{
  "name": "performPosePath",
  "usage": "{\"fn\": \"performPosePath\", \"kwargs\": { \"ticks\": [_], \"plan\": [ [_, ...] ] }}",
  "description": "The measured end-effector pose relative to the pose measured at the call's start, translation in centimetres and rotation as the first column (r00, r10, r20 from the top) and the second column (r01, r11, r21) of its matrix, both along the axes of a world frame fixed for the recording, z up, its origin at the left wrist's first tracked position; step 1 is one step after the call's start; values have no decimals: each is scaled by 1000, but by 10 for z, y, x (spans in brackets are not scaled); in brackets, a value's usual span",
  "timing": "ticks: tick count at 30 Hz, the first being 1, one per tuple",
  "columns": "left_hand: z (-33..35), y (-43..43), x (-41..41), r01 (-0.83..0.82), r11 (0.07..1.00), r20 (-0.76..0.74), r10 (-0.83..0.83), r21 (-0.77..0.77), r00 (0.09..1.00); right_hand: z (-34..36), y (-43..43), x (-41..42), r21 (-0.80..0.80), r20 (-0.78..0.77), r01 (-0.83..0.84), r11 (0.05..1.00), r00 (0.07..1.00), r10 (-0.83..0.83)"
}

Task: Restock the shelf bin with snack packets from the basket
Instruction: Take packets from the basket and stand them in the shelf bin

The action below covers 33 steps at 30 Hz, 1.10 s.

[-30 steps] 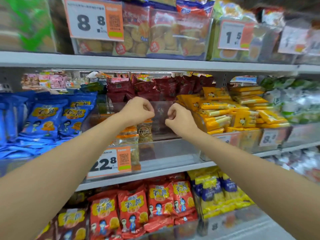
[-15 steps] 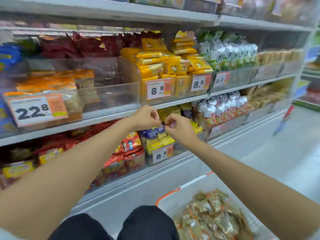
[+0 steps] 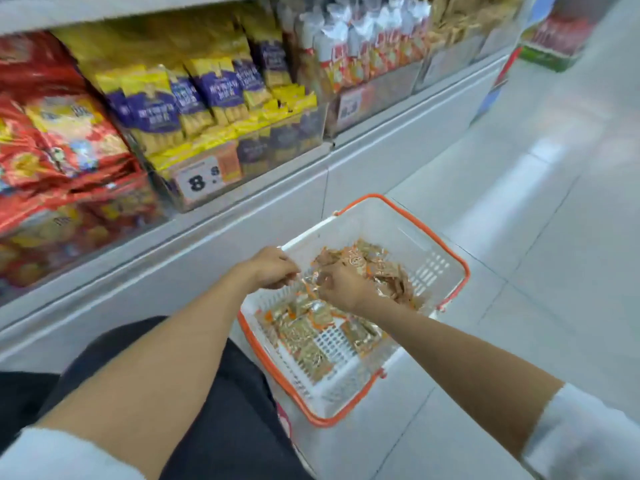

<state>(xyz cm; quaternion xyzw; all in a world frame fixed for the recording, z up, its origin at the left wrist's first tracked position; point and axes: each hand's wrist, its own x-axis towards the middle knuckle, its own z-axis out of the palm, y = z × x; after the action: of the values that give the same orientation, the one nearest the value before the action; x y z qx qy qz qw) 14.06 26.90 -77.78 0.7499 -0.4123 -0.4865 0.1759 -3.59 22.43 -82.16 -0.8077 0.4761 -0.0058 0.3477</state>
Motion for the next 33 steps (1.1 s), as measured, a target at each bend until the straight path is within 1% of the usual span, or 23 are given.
{"fn": "performPosePath", "kwargs": {
  "ticks": [3,5,7,9,11,13,14,17,20,22,24,27,30,33],
  "plan": [
    [-42,1,0,15,998,11,-16,65,1000,-52,9,-16,154,-149,23,988,989,0],
    [-58,-3,1,11,995,-18,-10,102,1000,-87,14,-21,250,-232,53,967,973,7],
    [-69,-4,3,20,990,-43,-14,143,999,-119,21,-19,314,-366,78,946,930,45],
    [-79,-6,6,-3,984,-69,15,178,997,-150,32,-17,374,-452,105,921,888,83],
    [-88,-7,9,-46,976,-99,69,212,993,-177,44,-12,409,-515,136,902,851,106],
    [-95,-9,12,-89,966,-118,120,241,986,-205,55,-6,404,-555,196,893,829,69],
    [-96,-10,12,-96,964,-129,132,249,983,-215,60,-4,416,-562,249,875,826,33],
    [-97,-15,13,-105,964,-163,148,245,975,-236,71,1,428,-511,310,849,858,-55],
    [-96,-16,16,-138,962,-177,182,237,967,-241,78,0,438,-503,259,861,864,-5],
    [-95,-14,17,-150,956,-182,199,252,963,-239,75,1,462,-489,259,848,872,0],
    [-95,-11,17,-152,954,-171,200,256,965,-234,65,1,453,-453,312,835,888,-86],
    [-92,-11,15,-144,958,-168,189,247,968,-204,49,-3,400,-309,379,834,913,-267],
    [-82,-12,9,-112,975,-145,141,193,979,-160,29,-9,318,-150,304,898,951,-269],
    [-68,-12,2,15,992,-57,-8,122,998,-107,2,-7,267,-6,213,940,976,-220]
  ]
}}
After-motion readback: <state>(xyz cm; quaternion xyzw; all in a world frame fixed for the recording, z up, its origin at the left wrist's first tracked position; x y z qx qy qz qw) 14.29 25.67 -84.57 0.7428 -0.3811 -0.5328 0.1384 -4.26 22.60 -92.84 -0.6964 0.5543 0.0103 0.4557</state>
